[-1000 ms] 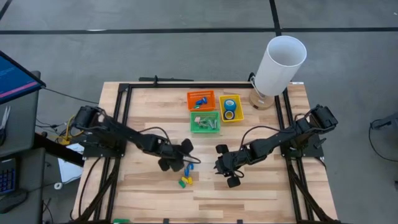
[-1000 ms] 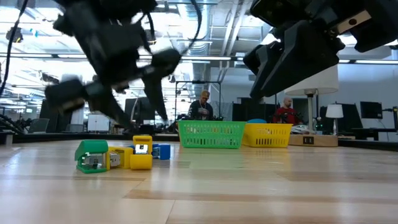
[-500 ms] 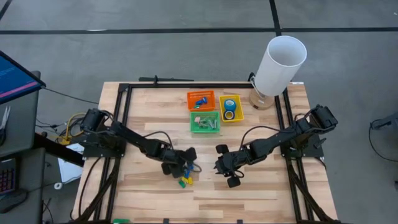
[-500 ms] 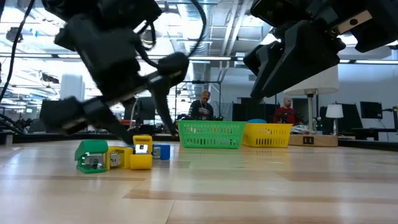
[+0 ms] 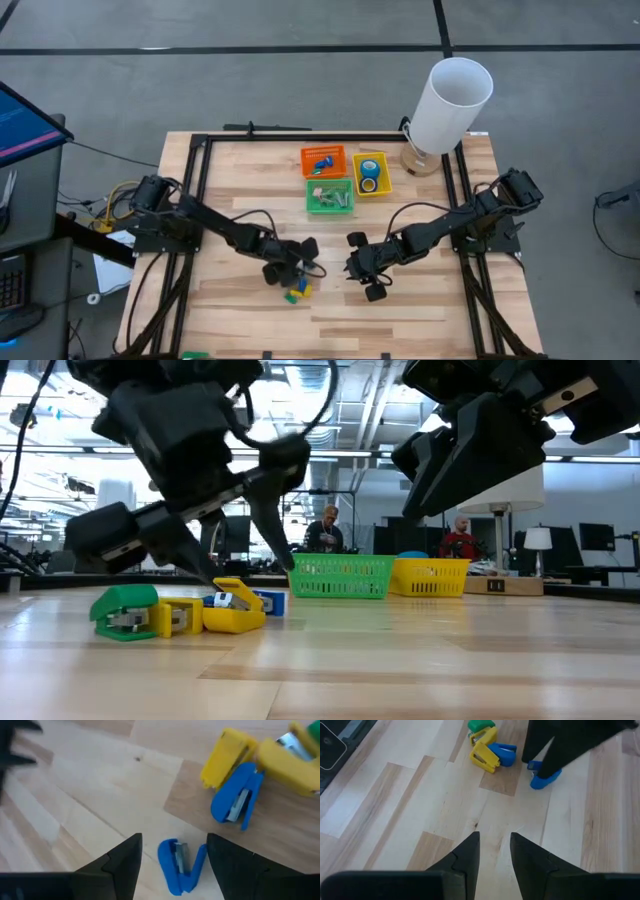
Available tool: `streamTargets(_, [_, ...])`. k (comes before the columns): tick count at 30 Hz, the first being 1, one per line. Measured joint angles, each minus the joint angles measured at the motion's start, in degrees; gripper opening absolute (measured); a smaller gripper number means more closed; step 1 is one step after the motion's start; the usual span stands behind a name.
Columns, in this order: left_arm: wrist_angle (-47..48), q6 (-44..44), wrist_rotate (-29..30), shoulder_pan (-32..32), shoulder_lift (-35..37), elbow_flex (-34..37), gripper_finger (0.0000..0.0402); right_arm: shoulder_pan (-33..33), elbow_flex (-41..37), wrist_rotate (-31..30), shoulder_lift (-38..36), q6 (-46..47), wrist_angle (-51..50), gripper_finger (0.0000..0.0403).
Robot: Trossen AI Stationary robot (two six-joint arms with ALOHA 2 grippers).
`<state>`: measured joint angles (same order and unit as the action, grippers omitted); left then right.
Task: Pick and place Stapler, Stapler remover, tape
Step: Put the blue stapler into the orange bin
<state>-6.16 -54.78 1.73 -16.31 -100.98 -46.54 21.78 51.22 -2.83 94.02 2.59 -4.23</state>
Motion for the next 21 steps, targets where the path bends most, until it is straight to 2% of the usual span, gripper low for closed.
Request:
streamTargets(10, [-4.37,5.89,-5.1,2.59,-4.3,-0.15,0.0213,0.0,0.0,0.0,0.0,0.02,-0.02,0.0101])
streamTargets(21, [-5.1,19.61,-6.79,4.72,-4.26,-0.01,0.0202,0.0,0.0,0.02,0.0,0.04,-0.04,0.0101])
